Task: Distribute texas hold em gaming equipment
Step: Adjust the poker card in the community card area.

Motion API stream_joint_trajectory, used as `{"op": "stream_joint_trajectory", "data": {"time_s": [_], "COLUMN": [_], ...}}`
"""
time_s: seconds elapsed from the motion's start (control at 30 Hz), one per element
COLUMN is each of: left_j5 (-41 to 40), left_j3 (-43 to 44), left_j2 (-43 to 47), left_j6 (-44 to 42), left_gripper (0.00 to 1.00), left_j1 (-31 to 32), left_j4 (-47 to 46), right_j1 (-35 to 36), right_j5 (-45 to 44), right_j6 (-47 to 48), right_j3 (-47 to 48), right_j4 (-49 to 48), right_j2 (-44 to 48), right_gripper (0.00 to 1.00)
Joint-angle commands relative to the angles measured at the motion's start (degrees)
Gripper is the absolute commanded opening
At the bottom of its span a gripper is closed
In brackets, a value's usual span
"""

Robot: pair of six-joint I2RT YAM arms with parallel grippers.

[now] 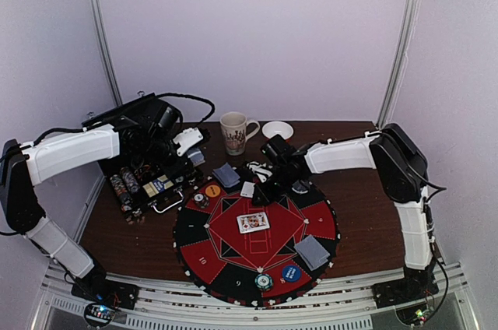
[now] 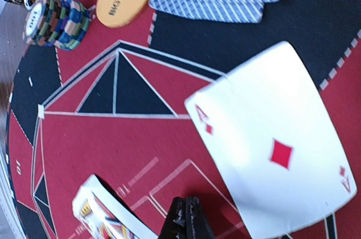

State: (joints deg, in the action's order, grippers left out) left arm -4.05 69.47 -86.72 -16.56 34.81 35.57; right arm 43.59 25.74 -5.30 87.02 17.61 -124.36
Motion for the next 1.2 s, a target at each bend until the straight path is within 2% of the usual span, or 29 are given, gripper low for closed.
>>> {"op": "stream_joint_trajectory", "data": {"time_s": [0.0, 0.83, 1.03, 1.17], "left_j5": [0.01, -0.16, -0.25, -0.21], "left_j3": [0.0, 0.01, -0.21, -0.13], "left_j2": [0.26, 0.85, 1.03, 0.96], "left_j6": [0.18, -0.05, 0.05, 0.07], "left_gripper": [0.45, 0.45, 0.45, 0.45], "left_j1": [-0.46, -0.48, -0.46, -0.47], "left_j4": [-2.17, -2.17, -2.17, -2.17], "right_j1": [-1.59, -2.64, -2.55, -1.68], "right_j5": [-3.17, -14.12, -13.17, -8.43], "right_j6": [1.61, 0.13, 0.64, 2.69], "right_j3": [-2.03, 0.7, 2.25, 1.98], "right_j4": [5.54, 5.19, 6.41, 6.58], "right_j2": [1.57, 0.92, 0.33, 2.04], "right_gripper": [0.0, 0.0, 0.0, 0.0]}}
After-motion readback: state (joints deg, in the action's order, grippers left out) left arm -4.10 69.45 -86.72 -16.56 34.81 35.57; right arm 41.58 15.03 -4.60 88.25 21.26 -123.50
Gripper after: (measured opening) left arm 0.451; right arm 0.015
